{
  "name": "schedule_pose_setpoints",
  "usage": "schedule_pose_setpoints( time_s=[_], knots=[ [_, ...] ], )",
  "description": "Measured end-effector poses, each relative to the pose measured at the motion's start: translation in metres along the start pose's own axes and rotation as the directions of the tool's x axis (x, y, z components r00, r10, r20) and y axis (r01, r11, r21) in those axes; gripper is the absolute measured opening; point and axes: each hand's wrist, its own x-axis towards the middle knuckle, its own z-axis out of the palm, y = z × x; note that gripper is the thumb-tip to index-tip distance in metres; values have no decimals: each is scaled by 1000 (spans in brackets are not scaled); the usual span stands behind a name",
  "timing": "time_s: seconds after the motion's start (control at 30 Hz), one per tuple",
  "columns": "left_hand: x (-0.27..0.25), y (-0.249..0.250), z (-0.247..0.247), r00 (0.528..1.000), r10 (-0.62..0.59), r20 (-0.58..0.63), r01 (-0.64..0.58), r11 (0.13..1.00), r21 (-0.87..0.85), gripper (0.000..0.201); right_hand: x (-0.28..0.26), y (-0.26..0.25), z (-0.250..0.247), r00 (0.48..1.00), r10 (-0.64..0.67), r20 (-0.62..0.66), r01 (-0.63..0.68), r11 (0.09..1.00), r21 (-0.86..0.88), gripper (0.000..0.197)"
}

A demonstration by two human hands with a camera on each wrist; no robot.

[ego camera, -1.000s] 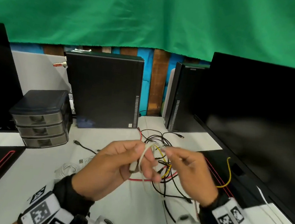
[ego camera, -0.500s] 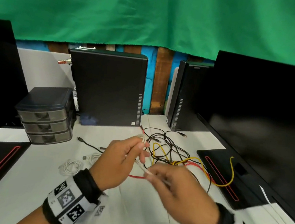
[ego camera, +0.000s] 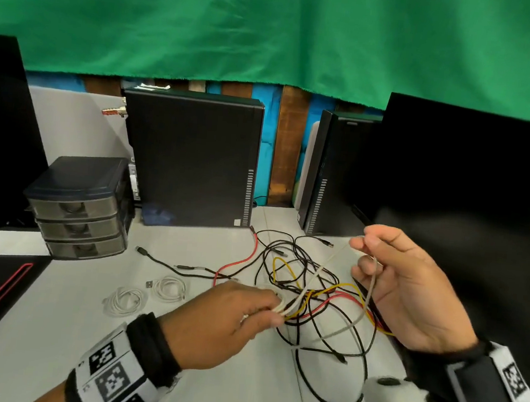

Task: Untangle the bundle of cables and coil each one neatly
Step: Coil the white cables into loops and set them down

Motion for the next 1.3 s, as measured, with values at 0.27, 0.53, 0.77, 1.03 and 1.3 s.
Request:
schedule_pose_setpoints(
  time_s=[0.27, 0.53, 0.77, 1.03, 1.3],
  knots=[
    [5, 0, -20, 957, -195, -214, 129, 950, -285, 37, 75, -35, 30, 956, -217, 198, 289, 574, -766, 16],
    [4, -15, -51, 801, -522, -295, 232, 724, -650, 37, 22, 18, 68, 762, -428, 486, 608, 216, -764, 23],
    [-5, 10, -72, 873, -466, -141, 48, 370, -928, 36, 6, 72, 87, 858, -188, 478, 445, 737, -509, 26],
    [0, 6, -76, 840, -520, -155, -222, -68, -973, 32, 9, 88, 98, 974, 148, 174, -154, 988, 20, 19],
    [0, -1, -85, 716, -591, -373, -442, 30, -896, 33, 16, 112, 62, 944, 329, 32, -318, 929, -190, 16]
  ],
)
